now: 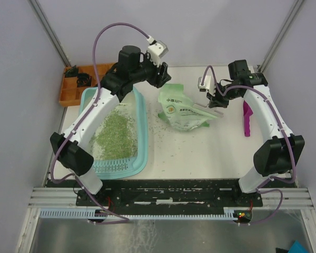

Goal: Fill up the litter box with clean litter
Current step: Clamp the cat litter bag at the center of the board.

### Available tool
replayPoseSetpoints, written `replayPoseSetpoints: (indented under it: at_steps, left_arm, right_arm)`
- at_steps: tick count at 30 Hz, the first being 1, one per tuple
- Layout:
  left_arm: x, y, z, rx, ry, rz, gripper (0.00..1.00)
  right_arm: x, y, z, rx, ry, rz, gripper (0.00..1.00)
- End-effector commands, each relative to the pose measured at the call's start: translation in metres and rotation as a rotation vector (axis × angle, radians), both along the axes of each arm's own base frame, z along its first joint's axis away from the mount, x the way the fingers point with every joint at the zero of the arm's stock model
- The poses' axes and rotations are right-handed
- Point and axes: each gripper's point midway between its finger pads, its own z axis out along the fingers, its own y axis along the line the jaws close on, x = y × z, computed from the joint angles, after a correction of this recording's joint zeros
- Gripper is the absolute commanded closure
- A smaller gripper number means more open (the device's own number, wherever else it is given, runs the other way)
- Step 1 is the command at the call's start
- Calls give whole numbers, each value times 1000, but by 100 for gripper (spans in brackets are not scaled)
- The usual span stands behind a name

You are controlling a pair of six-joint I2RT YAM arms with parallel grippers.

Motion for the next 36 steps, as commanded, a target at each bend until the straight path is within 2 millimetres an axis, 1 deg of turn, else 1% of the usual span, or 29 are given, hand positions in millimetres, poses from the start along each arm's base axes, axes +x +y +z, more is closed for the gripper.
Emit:
replayPoseSetpoints:
  at_steps: [1, 4, 6, 7, 9, 12, 14, 18, 21, 29, 33, 36]
  left_arm:
    - [-16, -30, -1, 178, -153, -119, 37]
    - [-34, -52, -28, 339, -194, -189, 35]
    - [-41, -59, -48, 453, -213, -208, 35]
    - [-45, -60, -54, 491, -221, -217, 35]
    - [-51, -58, -64, 539, -234, -240, 34]
    - [-56, -51, -71, 566, -271, -249, 32]
    - [-57, -49, -75, 582, -298, -249, 27]
    - [-54, -48, -94, 627, -322, -253, 26]
    - [-50, -51, -95, 618, -350, -248, 25]
    - [-45, -66, -85, 576, -417, -266, 25]
    - [-49, -78, -82, 541, -428, -309, 25]
    - [-56, -86, -86, 521, -408, -363, 26]
  right_arm:
    - [-2, 2, 3, 0, 1, -8, 98]
    - [-1, 3, 3, 2, 7, -17, 98]
    - [0, 4, 3, 5, 13, -20, 98]
    - [1, 4, 3, 6, 16, -23, 98]
    - [2, 4, 3, 8, 18, -26, 98]
    - [2, 6, 4, 18, 22, -26, 98]
    - [2, 6, 4, 23, 24, -25, 98]
    - [1, 7, 4, 26, 33, -21, 98]
    - [0, 7, 4, 26, 36, -21, 98]
    - [-2, 7, 4, 27, 45, -27, 98]
    - [-3, 7, 3, 23, 50, -30, 98]
    - [-2, 6, 3, 20, 48, -30, 98]
